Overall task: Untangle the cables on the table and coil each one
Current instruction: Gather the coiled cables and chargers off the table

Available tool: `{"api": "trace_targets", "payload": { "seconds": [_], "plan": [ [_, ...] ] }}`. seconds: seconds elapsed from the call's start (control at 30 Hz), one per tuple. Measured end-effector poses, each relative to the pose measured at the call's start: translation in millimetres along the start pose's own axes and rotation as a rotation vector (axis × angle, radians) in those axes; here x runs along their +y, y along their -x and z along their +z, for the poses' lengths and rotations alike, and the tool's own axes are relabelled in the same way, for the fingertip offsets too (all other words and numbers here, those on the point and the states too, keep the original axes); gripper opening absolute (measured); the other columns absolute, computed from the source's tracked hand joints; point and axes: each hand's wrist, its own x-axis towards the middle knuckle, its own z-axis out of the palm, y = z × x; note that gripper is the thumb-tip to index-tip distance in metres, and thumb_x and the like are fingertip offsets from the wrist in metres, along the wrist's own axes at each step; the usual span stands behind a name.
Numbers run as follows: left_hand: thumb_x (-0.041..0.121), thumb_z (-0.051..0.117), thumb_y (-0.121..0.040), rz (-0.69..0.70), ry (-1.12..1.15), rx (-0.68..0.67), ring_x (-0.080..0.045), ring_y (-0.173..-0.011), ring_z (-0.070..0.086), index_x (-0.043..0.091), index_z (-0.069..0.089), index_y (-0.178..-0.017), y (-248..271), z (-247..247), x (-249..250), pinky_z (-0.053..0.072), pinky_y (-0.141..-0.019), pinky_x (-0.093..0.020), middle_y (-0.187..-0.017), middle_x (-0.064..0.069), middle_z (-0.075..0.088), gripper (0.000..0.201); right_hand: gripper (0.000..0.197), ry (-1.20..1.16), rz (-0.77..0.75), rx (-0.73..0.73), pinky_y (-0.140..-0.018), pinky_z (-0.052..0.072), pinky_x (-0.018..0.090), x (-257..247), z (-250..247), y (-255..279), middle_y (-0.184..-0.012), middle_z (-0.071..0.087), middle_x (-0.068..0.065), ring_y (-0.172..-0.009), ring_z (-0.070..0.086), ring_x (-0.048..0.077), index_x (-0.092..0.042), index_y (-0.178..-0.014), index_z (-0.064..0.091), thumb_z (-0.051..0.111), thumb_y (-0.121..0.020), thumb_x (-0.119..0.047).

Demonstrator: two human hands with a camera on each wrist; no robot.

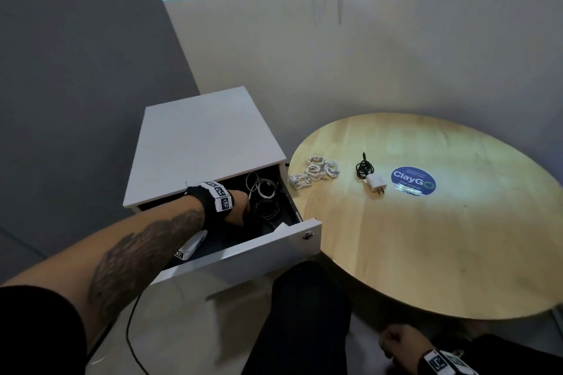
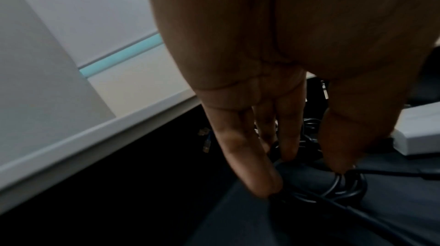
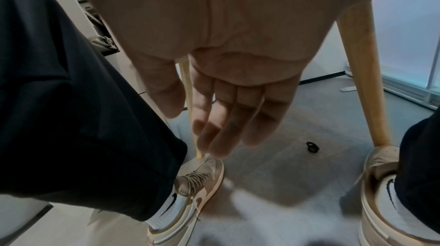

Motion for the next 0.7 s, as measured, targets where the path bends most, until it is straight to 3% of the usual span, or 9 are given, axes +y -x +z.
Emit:
{"api": "trace_targets", "payload": {
  "seconds": [0.17, 0.3, 0.43, 0.57, 0.63, 0.7],
  "plan": [
    [0.018, 0.057, -0.088, -0.002, -0.017, -0.004, -0.025, -0.079, 0.058, 0.005, 0.071, -0.102, -7.3, -7.8, 12.4, 0.043, -0.068, -0.027, -0.090, -0.010, 0.066, 0.024, 0.020, -0.003, 0.001, -0.004, -0.066, 0.052, 0.020, -0.2, 1.7, -0.6, -0.077, 0.075, 0.005, -0.064, 0.067, 0.009, -0.023, -0.066, 0.065, 0.068, -0.084, -0.030],
    [0.020, 0.053, -0.088, 0.014, 0.054, 0.155, -0.026, -0.091, 0.066, 0.014, 0.073, -0.099, -5.0, -39.4, 24.5, 0.054, -0.082, -0.032, -0.100, -0.005, 0.071, 0.023, 0.017, 0.031, -0.015, -0.041, -0.067, 0.046, 0.016, -5.2, 1.8, 1.9, -0.087, 0.075, 0.008, -0.082, 0.070, 0.016, -0.024, -0.070, 0.063, 0.063, -0.086, -0.030],
    [0.019, 0.053, -0.090, 0.078, 0.089, 0.351, -0.027, -0.093, 0.064, 0.011, 0.072, -0.099, -15.0, -85.8, 52.1, 0.049, -0.078, -0.028, -0.099, -0.006, 0.071, 0.022, 0.018, 0.042, -0.034, -0.051, -0.073, 0.048, 0.020, -9.5, 1.9, 4.7, -0.076, 0.068, -0.001, -0.079, 0.066, 0.011, -0.027, -0.066, 0.060, 0.061, -0.083, -0.030],
    [0.015, 0.054, -0.090, 0.098, 0.047, 0.323, -0.027, -0.081, 0.057, 0.009, 0.071, -0.097, -51.9, -118.2, 84.4, 0.043, -0.070, -0.026, -0.096, -0.006, 0.069, 0.020, 0.022, 0.043, -0.044, -0.065, -0.075, 0.049, 0.018, 1.9, 5.7, -8.5, -0.056, 0.063, -0.021, -0.071, 0.064, 0.002, -0.046, -0.058, 0.064, 0.061, -0.078, -0.035],
    [0.015, 0.053, -0.090, 0.071, -0.023, 0.278, -0.028, -0.077, 0.053, 0.005, 0.070, -0.091, -78.1, -124.2, 98.6, 0.046, -0.071, -0.030, -0.091, -0.009, 0.067, 0.019, 0.013, 0.049, -0.079, -0.081, -0.074, 0.046, 0.016, -3.1, 4.0, -6.9, -0.055, 0.061, -0.017, -0.083, 0.068, 0.008, -0.037, -0.072, 0.069, 0.059, -0.080, -0.035],
    [0.017, 0.050, -0.094, 0.068, -0.118, 0.192, -0.027, -0.075, 0.046, 0.003, 0.058, -0.074, -105.1, -125.1, 111.9, 0.041, -0.070, -0.031, -0.076, -0.008, 0.057, 0.026, 0.021, 0.040, -0.093, -0.088, -0.075, 0.042, 0.013, -3.0, 2.5, -10.4, -0.062, 0.057, -0.010, -0.090, 0.066, 0.008, -0.022, -0.104, 0.069, 0.055, -0.089, -0.026]
  ]
}}
